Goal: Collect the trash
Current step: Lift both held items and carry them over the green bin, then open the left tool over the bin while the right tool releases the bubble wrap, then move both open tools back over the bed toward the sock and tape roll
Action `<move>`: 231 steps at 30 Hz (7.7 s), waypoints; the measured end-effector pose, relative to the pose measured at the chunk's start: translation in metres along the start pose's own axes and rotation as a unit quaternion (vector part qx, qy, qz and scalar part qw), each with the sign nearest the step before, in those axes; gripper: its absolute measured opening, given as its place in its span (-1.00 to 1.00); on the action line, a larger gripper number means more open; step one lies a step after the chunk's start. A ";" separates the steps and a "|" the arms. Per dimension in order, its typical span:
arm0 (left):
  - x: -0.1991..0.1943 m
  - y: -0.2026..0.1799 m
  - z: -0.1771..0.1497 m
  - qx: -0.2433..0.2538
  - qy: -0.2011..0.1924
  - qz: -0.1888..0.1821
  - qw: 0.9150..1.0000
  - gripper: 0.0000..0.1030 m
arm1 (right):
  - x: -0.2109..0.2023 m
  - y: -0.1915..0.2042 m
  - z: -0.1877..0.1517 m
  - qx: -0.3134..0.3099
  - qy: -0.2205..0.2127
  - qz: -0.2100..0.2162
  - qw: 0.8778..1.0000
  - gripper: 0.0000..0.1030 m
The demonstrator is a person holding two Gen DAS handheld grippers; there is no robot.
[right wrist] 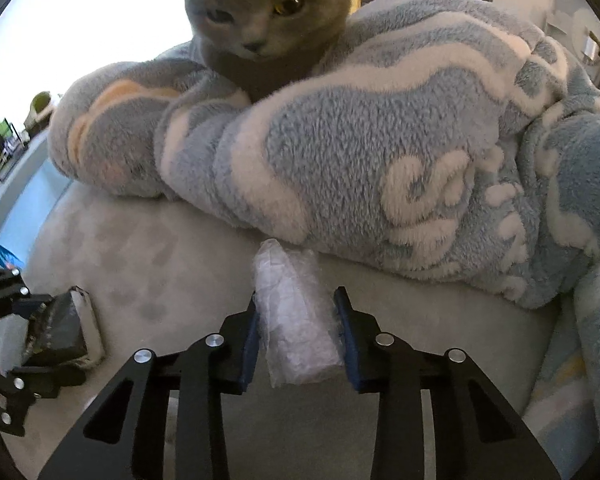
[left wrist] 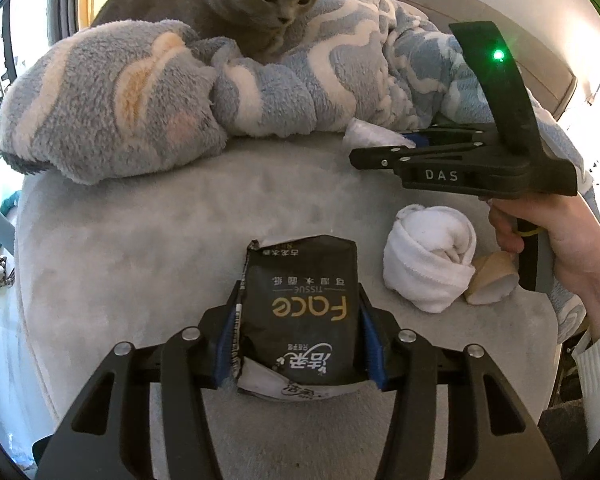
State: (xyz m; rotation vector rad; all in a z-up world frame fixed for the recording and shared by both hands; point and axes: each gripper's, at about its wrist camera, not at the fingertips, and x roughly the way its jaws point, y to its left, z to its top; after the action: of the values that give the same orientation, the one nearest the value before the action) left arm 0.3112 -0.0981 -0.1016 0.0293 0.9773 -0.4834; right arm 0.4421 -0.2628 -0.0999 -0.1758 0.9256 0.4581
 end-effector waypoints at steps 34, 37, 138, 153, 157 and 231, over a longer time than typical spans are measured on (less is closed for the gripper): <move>-0.125 -0.013 -0.089 -0.025 -0.056 0.043 0.997 0.05 | -0.113 0.114 -0.047 -0.007 -0.073 0.018 0.997 -0.32; -0.135 -0.007 -0.101 -0.032 -0.060 0.050 0.996 0.05 | -0.116 0.125 -0.052 -0.009 -0.072 0.022 0.997 -0.32; -0.238 0.244 -0.274 -0.223 -0.001 0.169 0.960 0.43 | 0.106 0.481 -0.101 -0.136 0.178 0.117 0.968 -0.28; -0.274 0.223 -0.244 -0.215 -0.077 0.163 0.960 0.36 | 0.079 0.484 -0.103 -0.169 0.161 0.123 0.965 0.12; -0.282 0.213 -0.234 -0.210 -0.097 0.169 0.958 0.36 | 0.061 0.480 -0.097 -0.171 0.140 0.134 0.966 0.12; -0.116 -0.004 -0.052 -0.072 -0.105 0.057 0.990 0.74 | -0.118 0.097 -0.104 0.000 -0.083 0.010 0.997 0.43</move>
State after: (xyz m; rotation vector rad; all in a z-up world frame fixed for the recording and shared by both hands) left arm 0.2148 -0.0451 -0.0371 -0.0941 0.7975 -0.3038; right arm 0.2615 -0.2474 -0.0626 -0.1269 0.7653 0.4842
